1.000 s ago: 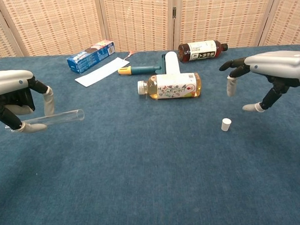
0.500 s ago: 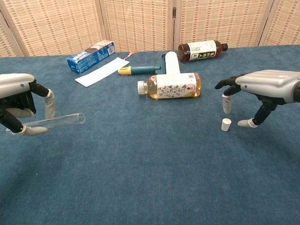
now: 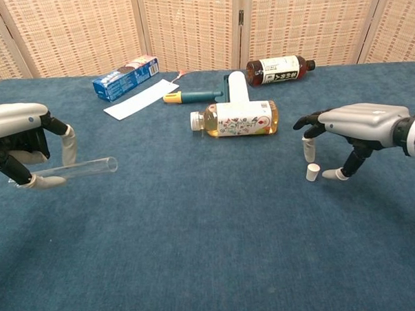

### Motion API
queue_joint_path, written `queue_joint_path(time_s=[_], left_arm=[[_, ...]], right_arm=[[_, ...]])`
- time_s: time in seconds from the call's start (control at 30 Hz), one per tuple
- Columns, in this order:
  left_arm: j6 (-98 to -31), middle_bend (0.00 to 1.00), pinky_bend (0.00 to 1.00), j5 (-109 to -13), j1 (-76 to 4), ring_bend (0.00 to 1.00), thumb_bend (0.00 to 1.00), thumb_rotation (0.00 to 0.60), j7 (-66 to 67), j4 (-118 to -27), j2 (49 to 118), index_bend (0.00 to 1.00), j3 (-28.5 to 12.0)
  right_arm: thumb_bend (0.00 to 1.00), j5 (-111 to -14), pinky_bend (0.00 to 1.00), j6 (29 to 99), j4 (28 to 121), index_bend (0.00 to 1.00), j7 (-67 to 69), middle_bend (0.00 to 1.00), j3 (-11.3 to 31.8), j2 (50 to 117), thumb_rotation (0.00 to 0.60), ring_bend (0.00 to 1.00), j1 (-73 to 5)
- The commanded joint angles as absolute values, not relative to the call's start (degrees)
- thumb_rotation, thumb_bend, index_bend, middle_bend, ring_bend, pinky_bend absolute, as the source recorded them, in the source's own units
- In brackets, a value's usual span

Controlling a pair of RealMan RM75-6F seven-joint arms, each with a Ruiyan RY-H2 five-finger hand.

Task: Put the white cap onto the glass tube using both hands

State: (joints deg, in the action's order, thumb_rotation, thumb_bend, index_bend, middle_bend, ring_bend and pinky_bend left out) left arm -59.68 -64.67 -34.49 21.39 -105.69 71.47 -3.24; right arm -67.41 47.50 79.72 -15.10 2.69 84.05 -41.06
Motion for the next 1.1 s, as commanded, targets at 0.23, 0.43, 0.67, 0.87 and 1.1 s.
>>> queue_joint_path(time_s=[0.23, 0.43, 0.67, 0.87, 1.1], left_arm=[[-59.6, 1.00, 1.00, -64.7, -34.4, 0.99, 0.36, 0.600, 21.1, -105.4, 71.3, 0.57, -3.2], [-59.6, 1.00, 1.00, -64.8, -34.3, 0.99, 0.36, 0.600, 20.9, -105.4, 71.3, 0.57, -3.3], [-59.5, 1.00, 1.00, -64.8, -34.3, 0.99, 0.36, 0.600, 20.8, -105.3, 71.3, 0.57, -3.3], [-59.5, 1.00, 1.00, -64.8, -34.2, 0.99, 0.36, 0.600, 20.7, -105.2, 71.3, 0.57, -3.3], [-59.4, 1.00, 1.00, -64.8, -34.2, 0.99, 0.36, 0.600, 20.6, -105.0, 71.3, 0.57, -3.3]], right_arm=[[0.30, -66.7, 0.00, 46.8, 79.1, 0.43, -15.8, 0.09, 3.1, 84.7, 0.600, 0.00, -41.3], [0.30, -66.3, 0.00, 46.4, 78.8, 0.43, -16.3, 0.09, 3.4, 84.9, 0.600, 0.00, -41.4], [0.30, -66.1, 0.00, 46.2, 78.8, 0.44, -16.8, 0.09, 3.5, 85.0, 0.600, 0.00, -41.5], [0.31, -65.9, 0.00, 45.9, 78.5, 0.44, -17.1, 0.09, 3.6, 85.3, 0.600, 0.00, -41.6], [0.33, -65.6, 0.00, 45.6, 78.1, 0.45, -17.3, 0.09, 3.8, 85.7, 0.600, 0.00, -41.8]])
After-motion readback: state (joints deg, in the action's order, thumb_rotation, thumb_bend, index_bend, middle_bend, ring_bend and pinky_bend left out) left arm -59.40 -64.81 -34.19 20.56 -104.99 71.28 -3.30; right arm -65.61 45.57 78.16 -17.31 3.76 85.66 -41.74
